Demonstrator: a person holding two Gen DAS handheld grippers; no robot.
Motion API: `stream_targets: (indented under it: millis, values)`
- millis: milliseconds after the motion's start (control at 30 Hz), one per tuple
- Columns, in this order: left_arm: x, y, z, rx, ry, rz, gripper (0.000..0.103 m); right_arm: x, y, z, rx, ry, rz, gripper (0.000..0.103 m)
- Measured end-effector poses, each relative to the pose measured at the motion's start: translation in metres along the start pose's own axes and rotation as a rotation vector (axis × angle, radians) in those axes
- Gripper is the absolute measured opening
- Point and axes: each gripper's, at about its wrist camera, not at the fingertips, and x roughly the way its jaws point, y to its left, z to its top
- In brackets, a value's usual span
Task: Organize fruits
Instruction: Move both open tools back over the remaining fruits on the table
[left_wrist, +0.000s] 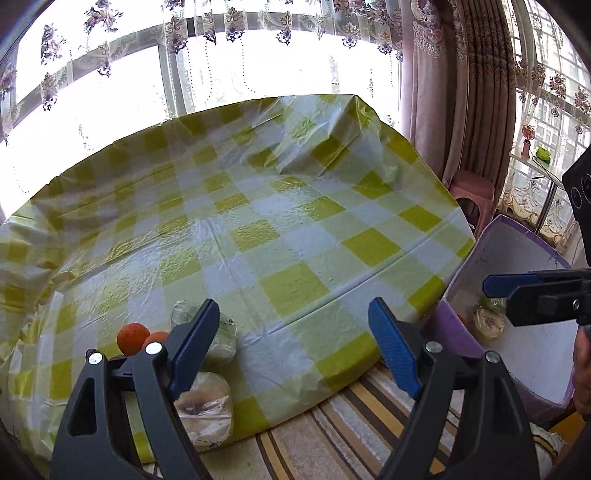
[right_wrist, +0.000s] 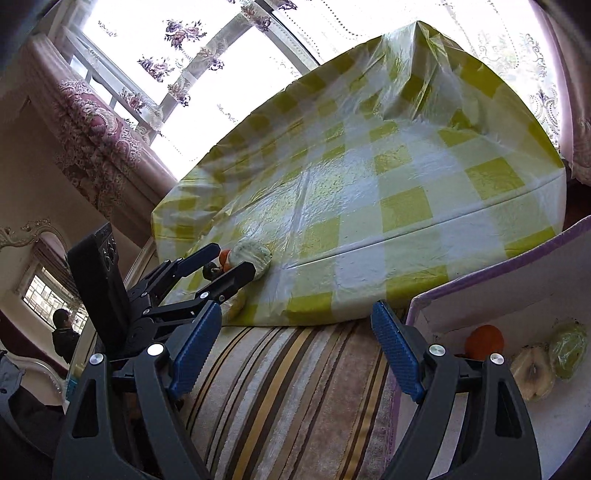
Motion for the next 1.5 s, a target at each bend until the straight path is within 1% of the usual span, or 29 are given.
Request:
stream_targets:
  millis: [167, 267, 467, 567, 633, 667, 800, 967, 1000, 1133, 1300, 1400, 1500]
  values:
    - [-0.006, 0.02, -0.005, -0.041, -0.01, -0.003, 0.083, 0.012, 0.007, 0.001, -0.005, 0.025, 0.007, 0.081]
    - [-0.007, 0.031, -0.008, -0.054, -0.003, 0.005, 0.083, 0.02, 0.011, 0.003, -0.006, 0.039, 0.002, 0.081]
    - [-0.008, 0.054, -0.013, -0.092, 0.015, 0.029, 0.083, 0.042, 0.025, 0.002, -0.063, 0.077, -0.067, 0.081]
    - [-0.009, 0.066, -0.016, -0.116, 0.025, 0.05, 0.083, 0.052, 0.032, 0.002, -0.082, 0.081, -0.086, 0.081]
    - [-0.009, 0.074, -0.018, -0.126, 0.037, 0.072, 0.083, 0.058, 0.038, 0.003, -0.101, 0.077, -0.117, 0.081]
    - [-0.008, 0.077, -0.019, -0.126, 0.047, 0.094, 0.083, 0.061, 0.041, 0.002, -0.117, 0.073, -0.14, 0.081]
    - [-0.009, 0.09, -0.021, -0.134, 0.064, 0.232, 0.083, 0.072, 0.058, 0.001, -0.191, 0.059, -0.209, 0.081]
    - [-0.009, 0.105, -0.024, -0.095, 0.079, 0.462, 0.085, 0.081, 0.073, 0.002, -0.229, 0.021, -0.272, 0.081]
    - [-0.008, 0.108, -0.024, -0.085, 0.084, 0.497, 0.085, 0.083, 0.075, 0.003, -0.229, 0.015, -0.278, 0.081]
    - [-0.008, 0.121, -0.03, -0.077, 0.098, 0.55, 0.085, 0.093, 0.083, 0.004, -0.222, 0.005, -0.29, 0.081]
    - [-0.007, 0.126, -0.033, -0.044, 0.105, 0.593, 0.085, 0.107, 0.089, 0.003, -0.199, -0.015, -0.328, 0.081]
    - [-0.007, 0.129, -0.035, -0.039, 0.105, 0.593, 0.086, 0.117, 0.095, 0.001, -0.193, -0.026, -0.344, 0.081]
    - [-0.013, 0.144, -0.038, -0.091, 0.088, 0.565, 0.086, 0.129, 0.103, -0.001, -0.201, -0.041, -0.365, 0.081]
